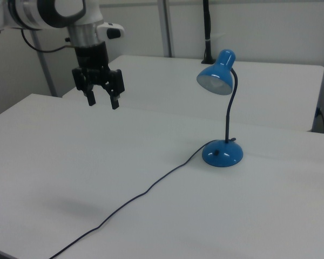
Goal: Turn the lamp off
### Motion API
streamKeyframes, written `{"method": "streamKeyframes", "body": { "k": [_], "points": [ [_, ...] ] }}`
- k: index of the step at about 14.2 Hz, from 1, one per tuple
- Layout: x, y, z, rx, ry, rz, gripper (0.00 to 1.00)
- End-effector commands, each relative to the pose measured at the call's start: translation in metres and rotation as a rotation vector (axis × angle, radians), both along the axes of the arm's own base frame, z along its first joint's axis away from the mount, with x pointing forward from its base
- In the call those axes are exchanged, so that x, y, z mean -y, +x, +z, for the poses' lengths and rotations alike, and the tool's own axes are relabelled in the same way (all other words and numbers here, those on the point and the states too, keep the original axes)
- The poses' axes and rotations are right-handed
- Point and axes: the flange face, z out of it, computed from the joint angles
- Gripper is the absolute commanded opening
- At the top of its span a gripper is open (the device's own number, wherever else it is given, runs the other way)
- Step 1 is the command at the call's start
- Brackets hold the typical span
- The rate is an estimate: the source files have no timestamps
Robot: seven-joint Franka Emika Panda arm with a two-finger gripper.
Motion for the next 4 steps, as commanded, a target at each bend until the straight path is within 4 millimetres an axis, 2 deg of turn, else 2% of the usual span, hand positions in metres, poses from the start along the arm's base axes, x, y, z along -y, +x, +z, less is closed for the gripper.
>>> {"method": "streamKeyframes", "body": {
  "k": [1, 4],
  "points": [
    [0.0085, -0.0030, -0.0174, -0.027, 0.029, 0.001, 1.00],
    [0.0160, -0.0018, -0.0086, -0.002, 0.038, -0.021, 1.00]
  ]
}}
